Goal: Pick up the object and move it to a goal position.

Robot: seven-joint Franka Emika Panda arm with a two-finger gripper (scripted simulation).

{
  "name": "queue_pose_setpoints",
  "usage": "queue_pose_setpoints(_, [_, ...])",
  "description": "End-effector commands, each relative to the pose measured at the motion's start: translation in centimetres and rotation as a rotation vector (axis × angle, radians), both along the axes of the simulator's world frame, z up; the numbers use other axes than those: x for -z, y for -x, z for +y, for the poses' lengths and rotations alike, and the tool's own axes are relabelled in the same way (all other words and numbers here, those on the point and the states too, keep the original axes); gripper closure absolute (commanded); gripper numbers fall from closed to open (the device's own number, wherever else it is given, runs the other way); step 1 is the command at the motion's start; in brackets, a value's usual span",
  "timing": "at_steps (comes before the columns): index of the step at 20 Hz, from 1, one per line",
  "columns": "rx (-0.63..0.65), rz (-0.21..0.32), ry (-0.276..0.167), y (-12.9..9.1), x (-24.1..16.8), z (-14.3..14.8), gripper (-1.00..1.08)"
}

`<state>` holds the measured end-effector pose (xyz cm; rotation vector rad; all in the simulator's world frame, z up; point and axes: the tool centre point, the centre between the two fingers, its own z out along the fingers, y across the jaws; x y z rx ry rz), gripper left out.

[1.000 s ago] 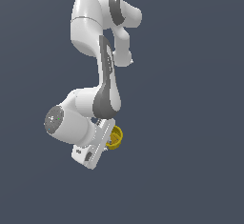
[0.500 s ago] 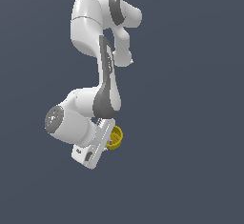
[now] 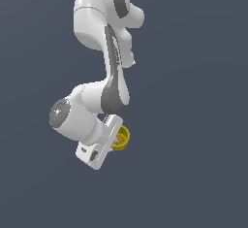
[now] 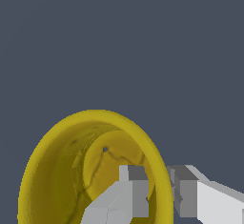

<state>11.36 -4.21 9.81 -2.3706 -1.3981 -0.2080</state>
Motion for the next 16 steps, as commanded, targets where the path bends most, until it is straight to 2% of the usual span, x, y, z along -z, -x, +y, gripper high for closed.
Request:
queue_pose_setpoints(1, [0.019, -0.012, 0.002, -0.2, -1.7, 1.1, 1.08])
queue_pose_setpoints(16, [0.191, -0.089, 0.017, -1.2, -14.4, 10.3, 1.08])
